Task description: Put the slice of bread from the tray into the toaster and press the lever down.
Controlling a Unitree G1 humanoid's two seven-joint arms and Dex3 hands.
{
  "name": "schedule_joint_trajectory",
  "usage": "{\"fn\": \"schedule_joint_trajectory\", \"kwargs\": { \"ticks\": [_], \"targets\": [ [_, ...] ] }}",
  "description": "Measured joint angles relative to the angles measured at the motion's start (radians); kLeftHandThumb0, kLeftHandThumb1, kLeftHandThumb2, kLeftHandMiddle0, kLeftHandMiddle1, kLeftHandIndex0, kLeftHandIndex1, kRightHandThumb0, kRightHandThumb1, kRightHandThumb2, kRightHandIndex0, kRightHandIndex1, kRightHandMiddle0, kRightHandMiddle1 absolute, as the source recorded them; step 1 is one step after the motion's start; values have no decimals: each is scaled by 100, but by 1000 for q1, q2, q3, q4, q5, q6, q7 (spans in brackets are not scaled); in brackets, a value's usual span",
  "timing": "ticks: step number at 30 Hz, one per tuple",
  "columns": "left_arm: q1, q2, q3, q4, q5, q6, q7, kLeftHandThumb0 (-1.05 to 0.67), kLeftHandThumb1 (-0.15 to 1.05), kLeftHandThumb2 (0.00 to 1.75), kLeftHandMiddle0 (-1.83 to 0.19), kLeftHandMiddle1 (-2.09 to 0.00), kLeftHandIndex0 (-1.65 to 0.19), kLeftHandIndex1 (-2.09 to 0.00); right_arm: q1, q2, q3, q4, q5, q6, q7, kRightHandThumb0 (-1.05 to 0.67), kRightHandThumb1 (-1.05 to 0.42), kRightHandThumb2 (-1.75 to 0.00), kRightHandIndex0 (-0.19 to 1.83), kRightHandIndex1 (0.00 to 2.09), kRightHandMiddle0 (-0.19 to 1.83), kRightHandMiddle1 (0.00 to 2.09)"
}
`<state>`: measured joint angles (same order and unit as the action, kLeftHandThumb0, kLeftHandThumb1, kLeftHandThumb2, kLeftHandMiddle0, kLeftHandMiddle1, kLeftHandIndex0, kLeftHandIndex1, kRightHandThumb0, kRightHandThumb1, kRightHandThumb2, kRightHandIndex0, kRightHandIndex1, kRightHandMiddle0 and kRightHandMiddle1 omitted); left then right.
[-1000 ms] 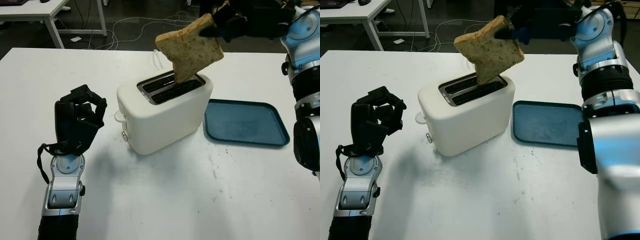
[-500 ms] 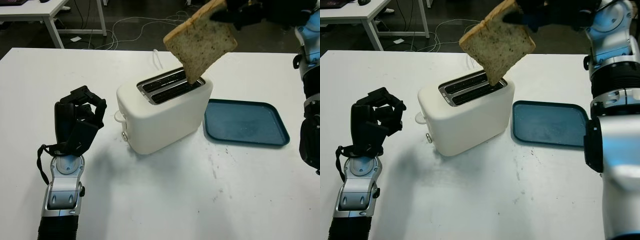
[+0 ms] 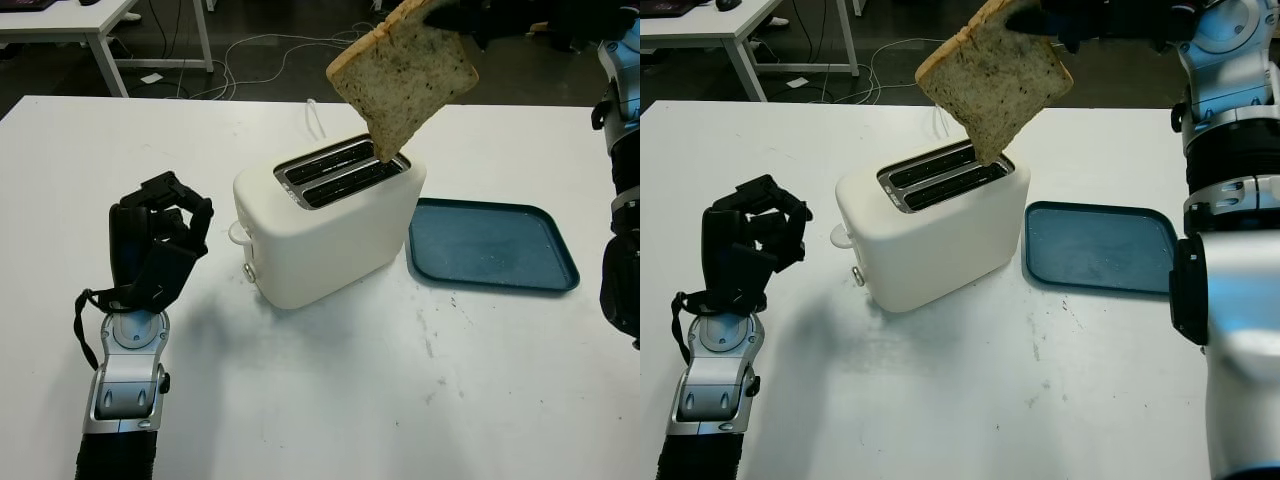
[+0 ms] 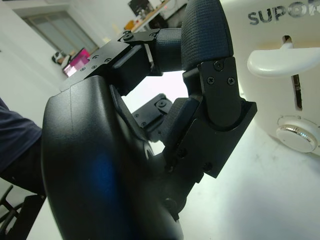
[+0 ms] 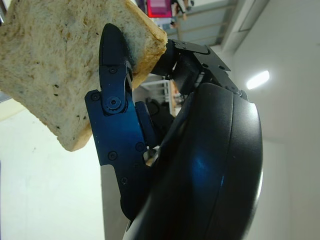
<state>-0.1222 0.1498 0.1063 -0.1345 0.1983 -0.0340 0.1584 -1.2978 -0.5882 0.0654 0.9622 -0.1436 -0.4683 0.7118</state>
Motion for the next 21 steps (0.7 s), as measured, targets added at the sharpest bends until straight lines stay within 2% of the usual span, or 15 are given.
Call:
{"fn": "schedule_joint_trajectory", "kwargs": {
  "ticks": [21],
  "targets": [
    [0,0,0,0,0,0,1,-80,66,81,-130,-153,-105,-152,14,2,38,27,-27,-18,27,-34,-92,-44,104,175,80,175]
  ]
}}
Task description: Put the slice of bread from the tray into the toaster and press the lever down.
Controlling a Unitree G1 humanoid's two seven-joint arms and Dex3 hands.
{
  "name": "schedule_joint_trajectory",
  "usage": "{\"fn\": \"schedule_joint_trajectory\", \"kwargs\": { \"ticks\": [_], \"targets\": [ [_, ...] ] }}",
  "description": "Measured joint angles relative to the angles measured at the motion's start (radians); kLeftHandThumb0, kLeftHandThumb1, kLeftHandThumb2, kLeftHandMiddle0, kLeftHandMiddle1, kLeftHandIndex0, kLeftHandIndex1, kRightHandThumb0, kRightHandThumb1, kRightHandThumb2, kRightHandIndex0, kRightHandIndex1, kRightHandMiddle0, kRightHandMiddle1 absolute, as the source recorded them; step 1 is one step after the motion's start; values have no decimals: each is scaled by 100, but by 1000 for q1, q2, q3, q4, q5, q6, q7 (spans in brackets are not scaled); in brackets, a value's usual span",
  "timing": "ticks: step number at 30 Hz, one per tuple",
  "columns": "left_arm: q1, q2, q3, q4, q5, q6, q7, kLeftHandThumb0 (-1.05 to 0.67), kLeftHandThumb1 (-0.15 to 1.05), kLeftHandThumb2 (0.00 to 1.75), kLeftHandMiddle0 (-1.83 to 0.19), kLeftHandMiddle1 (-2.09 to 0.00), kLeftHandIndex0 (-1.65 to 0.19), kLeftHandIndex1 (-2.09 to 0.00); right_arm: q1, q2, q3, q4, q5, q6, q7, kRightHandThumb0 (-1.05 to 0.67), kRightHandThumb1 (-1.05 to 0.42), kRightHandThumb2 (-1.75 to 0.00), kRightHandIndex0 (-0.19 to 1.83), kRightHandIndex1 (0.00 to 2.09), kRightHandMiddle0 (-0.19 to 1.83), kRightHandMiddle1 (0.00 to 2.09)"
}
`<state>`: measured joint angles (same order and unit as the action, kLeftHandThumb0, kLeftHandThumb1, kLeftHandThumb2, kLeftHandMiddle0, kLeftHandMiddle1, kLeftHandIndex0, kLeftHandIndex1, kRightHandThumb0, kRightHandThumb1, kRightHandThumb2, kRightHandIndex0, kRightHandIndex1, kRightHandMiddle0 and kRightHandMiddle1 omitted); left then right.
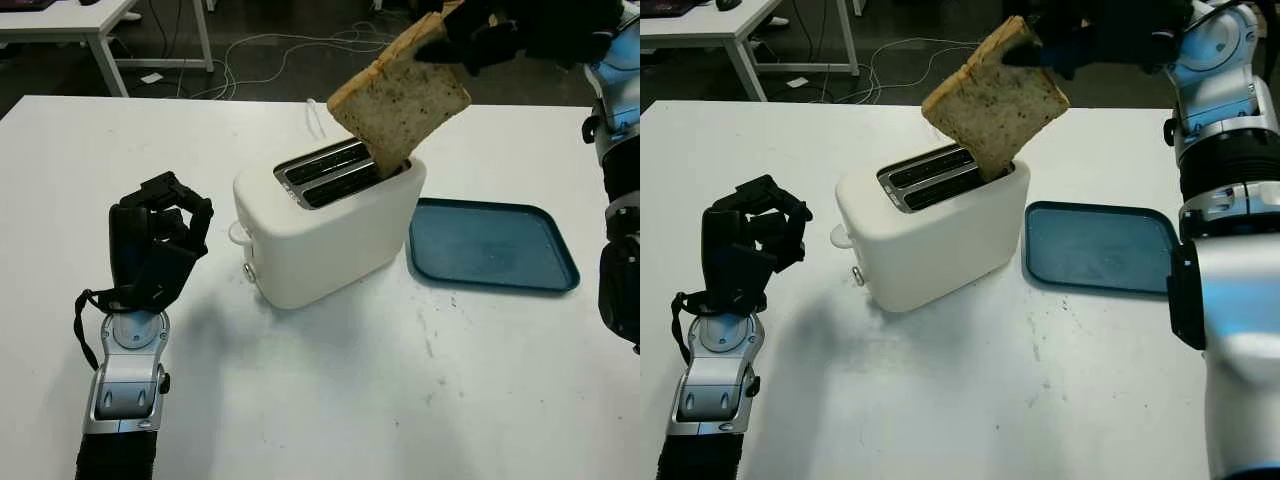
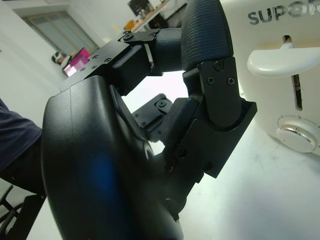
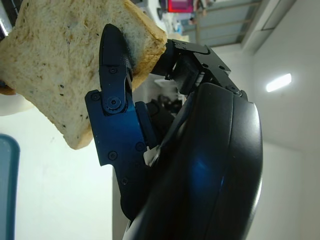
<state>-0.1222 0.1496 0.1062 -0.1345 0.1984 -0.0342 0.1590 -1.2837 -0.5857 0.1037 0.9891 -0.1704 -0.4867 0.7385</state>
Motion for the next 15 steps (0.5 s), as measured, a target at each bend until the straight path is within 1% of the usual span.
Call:
{"fn": "schedule_joint_trajectory", "kwargs": {
  "ticks": [2,4,9,11,15],
  "targets": [
    [0,0,0,-1,0,1,0,-80,66,80,-130,-153,-105,-152,6,-5,17,-24,-18,0,-1,-37,-92,-44,103,175,80,175],
    [0,0,-1,-2,0,1,0,-79,66,80,-130,-153,-105,-152,20,-11,39,-69,-52,-4,-8,-36,-92,-42,103,175,77,175],
    [0,0,-1,-2,0,1,0,-80,67,80,-129,-154,-105,-152,60,-14,80,-143,-77,-74,10,-32,-92,-41,106,175,76,175],
    [0,0,-2,-2,1,1,0,-80,67,80,-129,-154,-106,-153,68,-12,92,-151,-72,-104,42,-34,-92,-41,106,175,75,175],
    [0,0,-3,-4,3,1,0,-80,66,80,-129,-153,-105,-153,77,-7,118,-192,-72,-124,84,-40,-92,-40,108,175,78,175]
  ]
}}
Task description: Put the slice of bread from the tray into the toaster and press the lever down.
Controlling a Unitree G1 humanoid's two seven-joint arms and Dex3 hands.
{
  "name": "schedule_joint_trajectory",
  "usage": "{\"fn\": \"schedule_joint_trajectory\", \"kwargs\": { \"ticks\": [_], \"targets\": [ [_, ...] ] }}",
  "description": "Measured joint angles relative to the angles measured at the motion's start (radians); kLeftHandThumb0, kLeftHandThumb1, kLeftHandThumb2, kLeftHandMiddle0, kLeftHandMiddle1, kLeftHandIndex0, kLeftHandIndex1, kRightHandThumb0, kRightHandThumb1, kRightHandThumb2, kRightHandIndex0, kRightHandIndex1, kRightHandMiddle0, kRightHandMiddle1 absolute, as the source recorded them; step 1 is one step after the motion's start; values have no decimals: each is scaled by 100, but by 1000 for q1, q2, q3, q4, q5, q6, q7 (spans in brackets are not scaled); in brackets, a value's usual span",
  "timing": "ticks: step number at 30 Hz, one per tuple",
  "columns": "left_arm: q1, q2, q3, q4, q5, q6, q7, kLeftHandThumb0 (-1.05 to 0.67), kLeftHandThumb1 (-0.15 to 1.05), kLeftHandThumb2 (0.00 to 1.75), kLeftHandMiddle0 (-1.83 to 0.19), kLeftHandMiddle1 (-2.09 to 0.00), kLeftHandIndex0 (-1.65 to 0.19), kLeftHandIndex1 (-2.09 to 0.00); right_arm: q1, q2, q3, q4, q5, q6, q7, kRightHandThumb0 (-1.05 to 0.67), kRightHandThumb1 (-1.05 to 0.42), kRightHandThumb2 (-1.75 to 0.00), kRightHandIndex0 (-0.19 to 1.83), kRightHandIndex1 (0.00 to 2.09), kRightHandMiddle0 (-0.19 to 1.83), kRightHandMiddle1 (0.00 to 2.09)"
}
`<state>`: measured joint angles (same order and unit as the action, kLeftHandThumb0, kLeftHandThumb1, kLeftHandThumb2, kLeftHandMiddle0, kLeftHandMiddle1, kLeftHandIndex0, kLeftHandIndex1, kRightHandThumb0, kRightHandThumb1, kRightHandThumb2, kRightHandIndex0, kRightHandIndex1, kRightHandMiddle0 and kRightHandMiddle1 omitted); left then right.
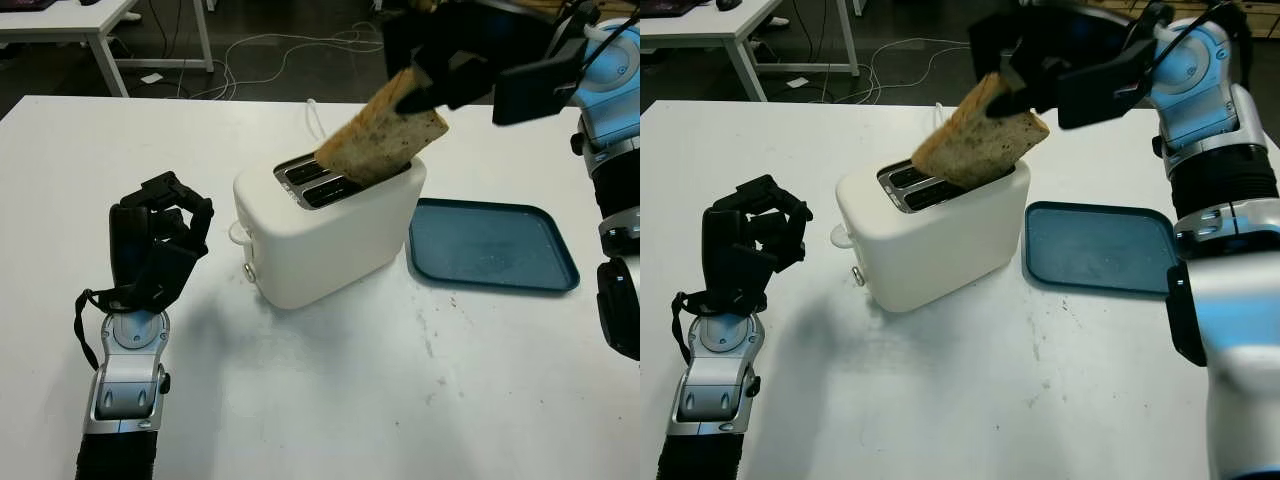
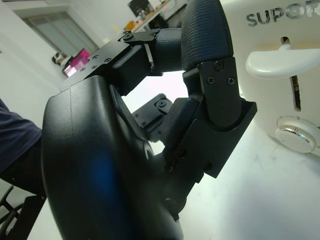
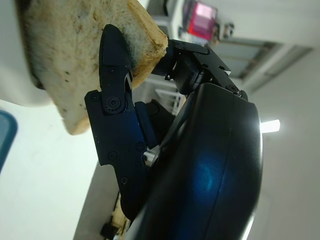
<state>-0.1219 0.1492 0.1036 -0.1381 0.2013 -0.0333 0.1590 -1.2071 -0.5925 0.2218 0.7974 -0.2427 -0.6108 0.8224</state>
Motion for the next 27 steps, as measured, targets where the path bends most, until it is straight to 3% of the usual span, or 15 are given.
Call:
{"fn": "schedule_joint_trajectory", "kwargs": {
  "ticks": [10,18,27],
  "targets": [
    [0,-9,0,-2,0,0,0,-79,66,81,-129,-153,-105,-151,1,33,79,-122,-11,-32,63,-46,-92,-35,112,175,86,175],
    [1,-10,1,-2,-1,0,0,-80,66,80,-129,-153,-105,-150,-33,55,149,-161,-109,-28,77,-46,-92,-34,113,175,88,175],
    [4,-12,1,-2,-3,0,1,-80,65,81,-131,-153,-105,-152,-94,87,209,-90,-256,-119,-58,-47,-92,-36,112,175,86,175]
  ]
}}
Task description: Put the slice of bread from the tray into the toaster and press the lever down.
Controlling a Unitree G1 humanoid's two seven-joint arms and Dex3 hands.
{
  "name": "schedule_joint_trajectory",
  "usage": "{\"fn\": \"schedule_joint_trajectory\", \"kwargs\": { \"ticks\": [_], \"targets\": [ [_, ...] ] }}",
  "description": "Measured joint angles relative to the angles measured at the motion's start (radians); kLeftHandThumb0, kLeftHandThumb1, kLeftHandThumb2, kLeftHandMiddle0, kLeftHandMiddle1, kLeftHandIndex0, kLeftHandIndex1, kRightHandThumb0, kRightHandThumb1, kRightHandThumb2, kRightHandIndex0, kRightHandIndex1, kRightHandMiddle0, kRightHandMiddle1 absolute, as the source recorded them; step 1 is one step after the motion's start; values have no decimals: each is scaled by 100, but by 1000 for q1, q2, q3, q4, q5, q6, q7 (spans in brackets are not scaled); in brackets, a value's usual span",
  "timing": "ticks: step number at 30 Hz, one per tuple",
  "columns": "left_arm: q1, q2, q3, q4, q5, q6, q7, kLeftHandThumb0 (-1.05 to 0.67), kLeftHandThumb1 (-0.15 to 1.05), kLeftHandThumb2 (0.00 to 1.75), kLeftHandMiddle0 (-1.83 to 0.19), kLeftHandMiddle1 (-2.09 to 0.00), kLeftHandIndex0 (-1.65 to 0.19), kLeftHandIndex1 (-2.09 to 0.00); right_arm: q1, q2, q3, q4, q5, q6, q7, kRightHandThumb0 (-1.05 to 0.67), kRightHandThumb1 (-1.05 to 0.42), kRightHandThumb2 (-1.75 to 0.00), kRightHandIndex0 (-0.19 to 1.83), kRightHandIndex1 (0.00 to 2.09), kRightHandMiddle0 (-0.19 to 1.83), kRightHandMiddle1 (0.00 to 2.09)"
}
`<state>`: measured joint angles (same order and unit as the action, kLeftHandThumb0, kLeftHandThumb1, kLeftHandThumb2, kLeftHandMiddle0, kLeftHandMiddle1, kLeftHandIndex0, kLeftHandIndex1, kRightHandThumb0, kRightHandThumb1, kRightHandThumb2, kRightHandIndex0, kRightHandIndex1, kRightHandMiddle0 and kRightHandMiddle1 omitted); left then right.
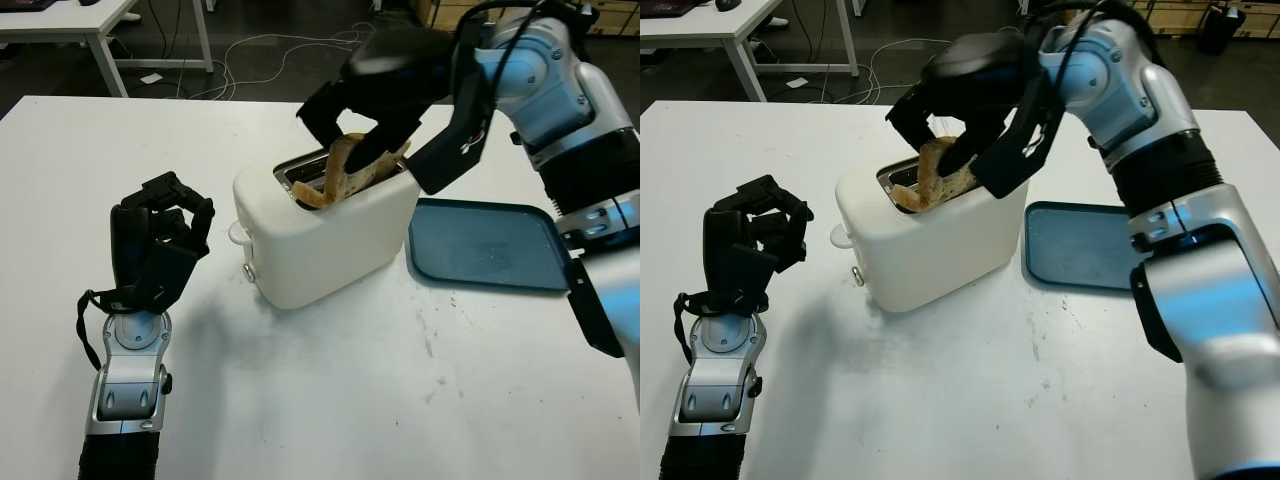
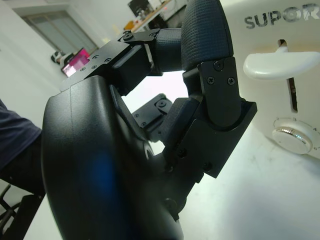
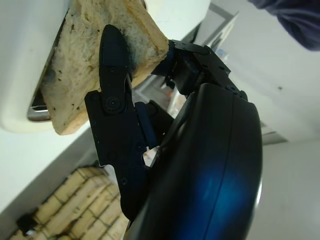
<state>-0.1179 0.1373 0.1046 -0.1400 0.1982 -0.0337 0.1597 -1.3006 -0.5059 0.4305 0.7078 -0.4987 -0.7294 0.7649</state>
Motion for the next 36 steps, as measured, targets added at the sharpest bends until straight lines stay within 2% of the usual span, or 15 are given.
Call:
{"fn": "schedule_joint_trajectory", "kwargs": {
  "ticks": [4,5,6,7,8,10,11,13,17,27,31,36],
  "targets": [
    [3,0,1,0,0,0,2,-80,66,81,-130,-152,-105,-152,-26,-2,5,40,-56,-42,-92,-50,-92,-30,111,175,83,174],
    [4,0,1,0,0,0,2,-80,66,80,-130,-152,-105,-152,-31,-3,5,50,-66,-43,-105,-57,-92,-23,110,175,85,166],
    [4,0,1,0,0,0,2,-80,66,80,-130,-152,-105,-152,-35,-6,5,54,-70,-43,-109,-72,-90,-15,107,175,84,156],
    [4,0,1,0,0,0,2,-80,66,80,-130,-152,-105,-152,-39,-10,5,54,-71,-41,-105,-91,-89,-7,86,169,75,132],
    [4,0,1,0,-1,0,2,-80,66,80,-130,-152,-105,-152,-45,-16,5,54,-69,-36,-85,-98,-89,-4,74,162,70,116],
    [4,0,1,0,-1,0,2,-79,66,80,-131,-152,-105,-152,-65,-30,5,55,-50,-10,17,-103,-82,-1,36,101,56,54],
    [4,0,1,0,-1,0,2,-79,66,80,-131,-152,-105,-152,-76,-38,3,56,-25,11,72,-104,-77,-1,30,81,54,34],
    [4,0,1,0,-1,0,2,-79,66,80,-130,-152,-105,-151,-94,-47,-8,56,16,69,163,-101,-72,0,15,57,47,10],
    [4,0,1,0,-1,0,2,-79,66,80,-131,-152,-106,-151,-113,-71,-43,47,64,145,240,-95,-70,0,2,55,38,1],
    [4,0,1,0,0,0,2,-79,65,81,-132,-151,-106,-151,-143,-134,-134,45,160,322,342,-90,-69,0,0,18,19,0],
    [4,0,1,1,0,0,2,-79,65,81,-132,-152,-106,-152,-125,-172,-166,27,170,321,309,-91,-72,-1,0,25,20,1],
    [4,0,2,1,-1,0,2,-79,64,81,-132,-151,-106,-152,-4,-209,-193,-24,166,245,176,-94,-74,-1,5,43,27,2]
  ]
}}
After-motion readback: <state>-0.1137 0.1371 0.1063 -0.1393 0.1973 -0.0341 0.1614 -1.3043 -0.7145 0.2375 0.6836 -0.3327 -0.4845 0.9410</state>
